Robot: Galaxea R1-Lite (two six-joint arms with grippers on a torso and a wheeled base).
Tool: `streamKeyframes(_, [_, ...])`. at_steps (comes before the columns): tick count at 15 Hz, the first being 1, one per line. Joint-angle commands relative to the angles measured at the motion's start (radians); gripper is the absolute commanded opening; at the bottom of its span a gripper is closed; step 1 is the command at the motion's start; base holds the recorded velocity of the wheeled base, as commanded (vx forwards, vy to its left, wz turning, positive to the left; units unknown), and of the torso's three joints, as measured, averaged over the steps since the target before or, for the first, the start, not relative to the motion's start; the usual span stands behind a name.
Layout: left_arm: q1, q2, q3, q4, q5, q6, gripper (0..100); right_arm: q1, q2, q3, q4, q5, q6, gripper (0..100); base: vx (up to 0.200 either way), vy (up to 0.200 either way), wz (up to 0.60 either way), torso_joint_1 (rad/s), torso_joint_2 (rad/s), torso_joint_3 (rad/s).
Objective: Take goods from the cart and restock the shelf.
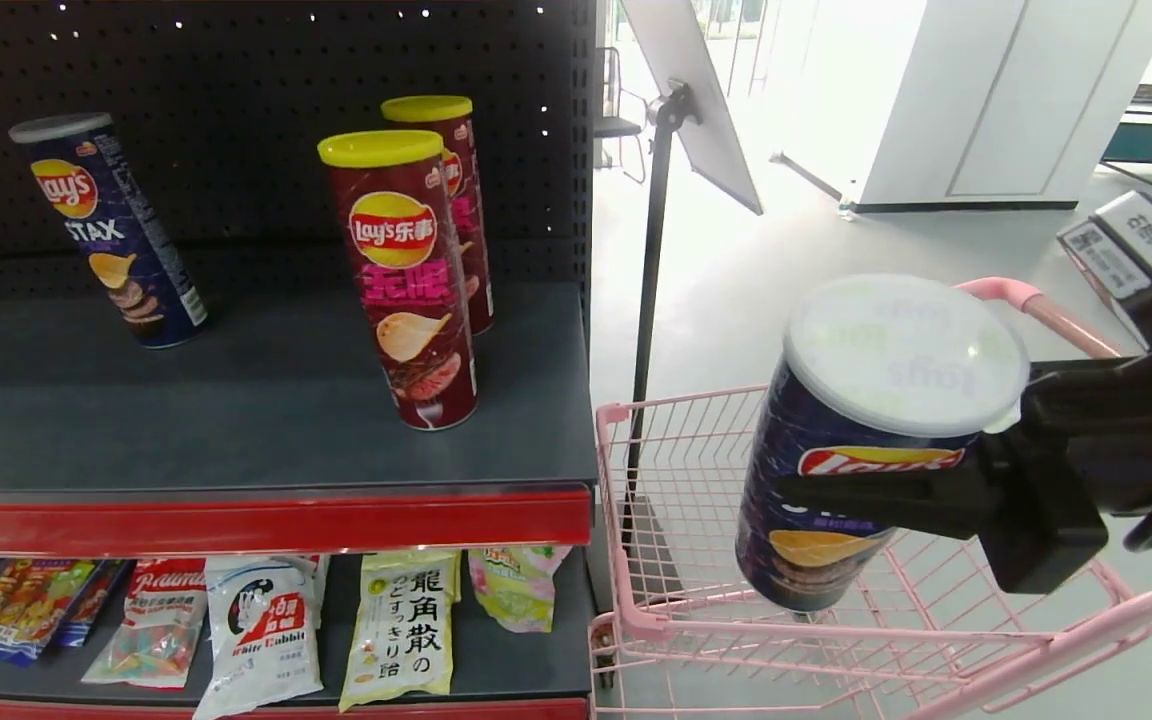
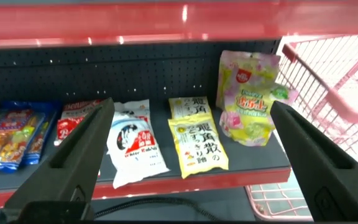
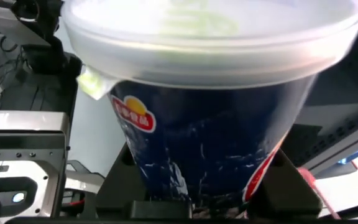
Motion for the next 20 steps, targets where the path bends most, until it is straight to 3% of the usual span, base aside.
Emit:
streamKeyframes(1, [0.0, 0.001, 0.0, 0.0, 0.0, -0.001, 100, -0.002, 0.014, -0.014, -0.001, 0.0, 0.004, 0, 0.0, 0.0, 0.0, 0.242, -0.58, -0.339])
streamKeyframes(9, [0.0, 0.001, 0.0, 0.0, 0.0, -0.001, 100, -0.019, 0.0, -0.002, -0.001, -0.001, -0.003, 0, 0.0, 0.0, 0.0, 0.223, -0.52, -0.294])
streamKeyframes(11, [0.0, 0.001, 0.0, 0.0, 0.0, -0.001, 100, -0.039, -0.012, 0.003, -0.001, -0.012, 0.008, 0, 0.0, 0.0, 0.0, 0.018, -0.03, -0.025])
streamKeyframes(14, [0.0, 0.001, 0.0, 0.0, 0.0, -0.001, 100, -0.123, -0.048, 0.057, 0.001, 0.074, 0.013, 0, 0.0, 0.0, 0.0, 0.0, 0.0, 0.0])
streamKeyframes(20, [0.0, 0.001, 0.0, 0.0, 0.0, -0.001, 100, -0.14, -0.186, 0.239, 0.001, 0.023, 0.002, 0, 0.0, 0.0, 0.0, 0.0, 0.0, 0.0])
